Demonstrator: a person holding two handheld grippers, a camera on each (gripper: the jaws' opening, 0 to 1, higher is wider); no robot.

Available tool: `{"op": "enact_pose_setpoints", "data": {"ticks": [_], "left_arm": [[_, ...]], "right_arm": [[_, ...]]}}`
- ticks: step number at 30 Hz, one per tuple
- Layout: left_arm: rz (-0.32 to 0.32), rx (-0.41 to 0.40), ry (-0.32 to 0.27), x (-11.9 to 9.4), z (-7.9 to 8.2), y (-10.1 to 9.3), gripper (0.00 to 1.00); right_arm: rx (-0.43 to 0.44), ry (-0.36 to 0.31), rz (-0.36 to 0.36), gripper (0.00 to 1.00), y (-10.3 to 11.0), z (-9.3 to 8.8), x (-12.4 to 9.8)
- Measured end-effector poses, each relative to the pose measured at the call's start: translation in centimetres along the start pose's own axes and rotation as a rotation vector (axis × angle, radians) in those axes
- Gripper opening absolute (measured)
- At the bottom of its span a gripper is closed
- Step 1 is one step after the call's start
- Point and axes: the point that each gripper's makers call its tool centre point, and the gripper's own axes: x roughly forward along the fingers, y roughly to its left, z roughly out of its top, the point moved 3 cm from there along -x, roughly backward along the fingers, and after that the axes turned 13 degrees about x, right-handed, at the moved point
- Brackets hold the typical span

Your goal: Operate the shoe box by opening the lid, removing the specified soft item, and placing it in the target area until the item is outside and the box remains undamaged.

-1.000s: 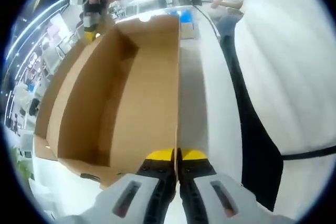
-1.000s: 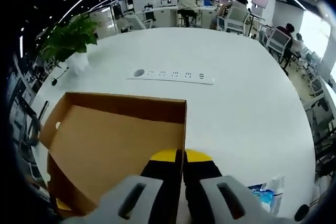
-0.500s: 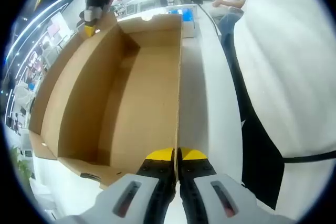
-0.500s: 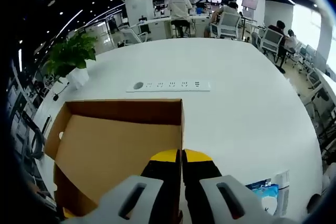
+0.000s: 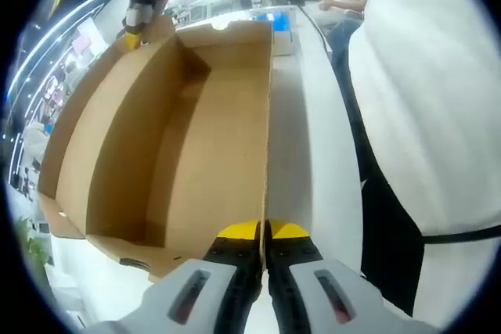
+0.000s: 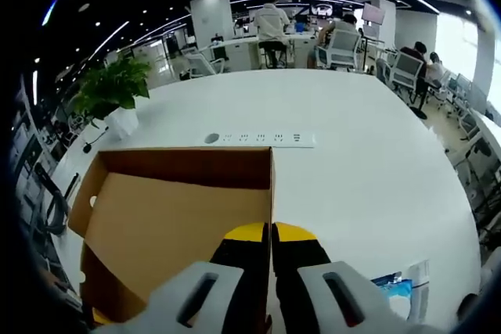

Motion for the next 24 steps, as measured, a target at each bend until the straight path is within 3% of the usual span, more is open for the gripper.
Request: {"op": "enact_pose_setpoints", "data": {"ticks": [11, 24], "left_arm": [[-0.002, -0.015, 0.004, 0.0, 0.0, 0.1, 0.01], [-0.003, -0.026, -0.002, 0.0, -0.1, 0.4, 0.02]], "right_arm": [[0.010, -0.065, 0.032, 0.00, 0.6, 0.8, -1.6], [-0.059, -0.123, 0.050, 0.00, 1.2, 1.5, -3.6]]}}
